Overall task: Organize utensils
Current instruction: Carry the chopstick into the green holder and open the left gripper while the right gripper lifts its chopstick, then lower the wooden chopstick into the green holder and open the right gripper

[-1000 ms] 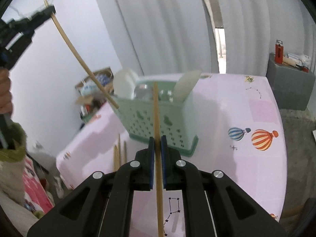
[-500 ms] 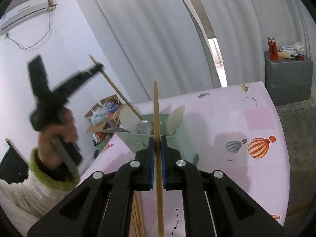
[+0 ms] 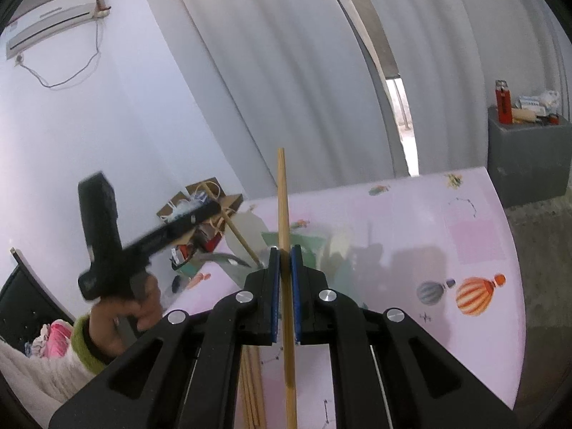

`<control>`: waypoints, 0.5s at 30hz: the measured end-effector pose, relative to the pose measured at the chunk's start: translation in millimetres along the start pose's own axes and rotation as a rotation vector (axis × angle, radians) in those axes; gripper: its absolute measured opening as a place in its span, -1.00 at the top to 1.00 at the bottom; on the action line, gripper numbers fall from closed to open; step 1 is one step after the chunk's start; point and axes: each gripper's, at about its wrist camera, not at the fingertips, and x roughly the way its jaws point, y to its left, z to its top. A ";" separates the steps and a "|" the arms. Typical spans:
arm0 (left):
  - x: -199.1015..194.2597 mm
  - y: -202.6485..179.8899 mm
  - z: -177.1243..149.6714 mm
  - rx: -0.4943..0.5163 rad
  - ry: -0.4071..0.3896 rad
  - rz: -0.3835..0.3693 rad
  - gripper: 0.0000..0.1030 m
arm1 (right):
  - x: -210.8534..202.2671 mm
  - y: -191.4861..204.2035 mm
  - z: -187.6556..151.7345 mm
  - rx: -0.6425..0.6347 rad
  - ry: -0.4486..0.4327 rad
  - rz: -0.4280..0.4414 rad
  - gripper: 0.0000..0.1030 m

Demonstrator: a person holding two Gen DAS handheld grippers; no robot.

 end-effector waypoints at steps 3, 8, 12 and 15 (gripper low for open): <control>-17.1 2.8 -4.2 0.009 -0.026 0.002 0.01 | 7.5 8.3 13.5 -0.009 -0.013 0.020 0.87; -51.3 2.9 -12.6 0.066 -0.093 0.059 -0.28 | 26.3 24.1 41.2 -0.007 -0.039 0.082 0.87; -73.4 1.0 -23.9 0.122 -0.113 0.081 -0.41 | 43.4 39.0 64.5 -0.029 -0.072 0.120 0.87; -86.3 -0.2 -36.1 0.162 -0.106 0.085 -0.48 | 58.1 48.0 82.5 -0.034 -0.099 0.130 0.87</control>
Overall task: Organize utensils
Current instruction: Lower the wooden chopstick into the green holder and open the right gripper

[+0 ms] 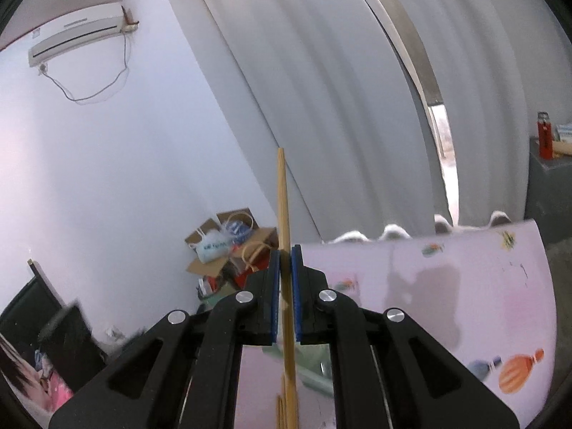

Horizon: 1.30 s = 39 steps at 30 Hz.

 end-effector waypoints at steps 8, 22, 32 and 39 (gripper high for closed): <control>-14.7 3.5 -38.6 0.030 0.092 -0.012 -0.57 | 37.6 -9.1 34.4 0.056 -0.125 -0.006 0.87; -9.3 23.7 -79.5 -0.053 0.205 0.023 -0.58 | 115.8 -44.7 -12.0 0.034 0.001 -0.191 0.87; -2.2 38.0 -87.3 -0.085 0.218 0.036 -0.58 | 95.0 -32.9 -41.0 -0.089 0.123 -0.326 0.85; 3.7 42.7 -93.1 -0.114 0.244 0.040 -0.58 | 68.2 -32.7 -50.8 -0.125 0.147 -0.441 0.69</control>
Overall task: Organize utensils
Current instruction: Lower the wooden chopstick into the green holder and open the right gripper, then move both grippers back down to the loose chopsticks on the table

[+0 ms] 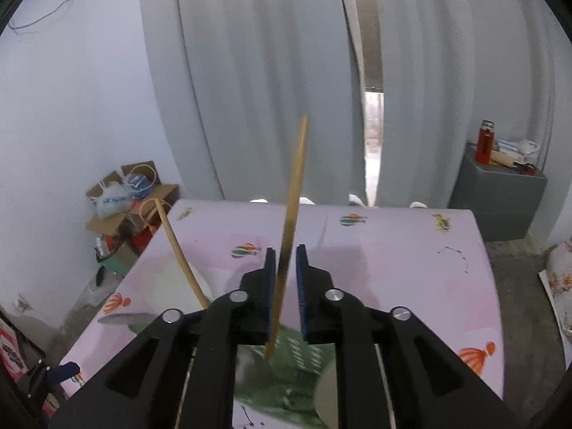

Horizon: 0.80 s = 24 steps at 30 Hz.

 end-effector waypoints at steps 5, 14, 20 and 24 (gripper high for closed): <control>3.8 1.9 -1.6 -0.017 0.017 0.004 -0.58 | -22.5 -5.5 -1.4 0.026 -0.030 -0.014 0.42; 12.0 6.5 -7.0 -0.035 0.050 0.017 -0.58 | -82.4 -26.8 -19.5 0.065 -0.109 0.021 0.25; 18.2 7.4 -12.6 -0.047 0.080 0.021 -0.57 | -112.3 -26.9 -49.4 0.028 -0.115 0.121 0.05; 25.3 5.7 -19.0 -0.053 0.116 0.012 -0.57 | -98.2 -20.2 -88.3 0.013 0.022 0.154 0.04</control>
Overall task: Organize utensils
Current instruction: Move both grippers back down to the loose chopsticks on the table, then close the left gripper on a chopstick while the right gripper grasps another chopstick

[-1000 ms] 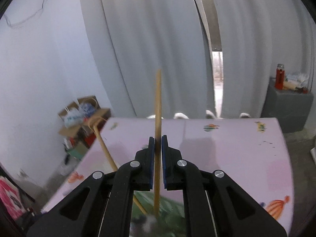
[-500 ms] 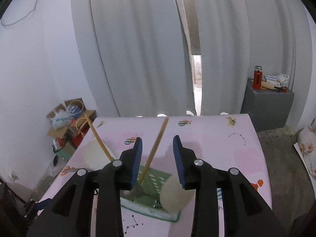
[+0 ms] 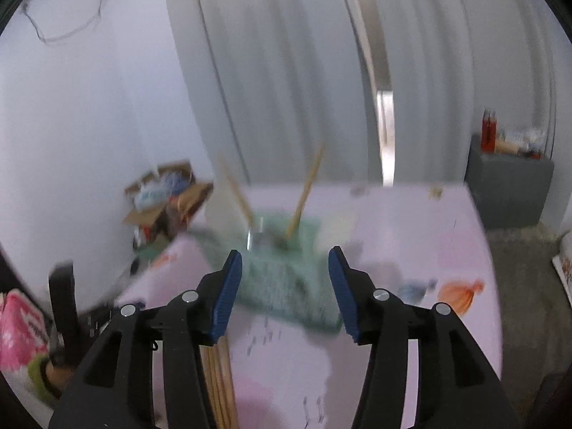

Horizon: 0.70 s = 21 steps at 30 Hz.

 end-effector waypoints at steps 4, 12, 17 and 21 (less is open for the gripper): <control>11.3 -6.6 -7.6 0.000 0.054 -0.013 -0.41 | 28.9 -1.0 -40.3 0.076 0.148 0.046 0.04; 37.1 -24.4 -24.5 -0.020 0.200 -0.092 0.36 | 68.8 -1.6 -87.2 0.187 0.326 0.097 0.07; 48.1 -29.7 -28.5 -0.042 0.232 -0.080 0.56 | 69.7 3.6 -92.8 0.158 0.330 0.101 0.07; 54.3 -28.3 -31.5 -0.051 0.246 -0.059 0.69 | 70.8 5.8 -95.1 0.142 0.331 0.092 0.07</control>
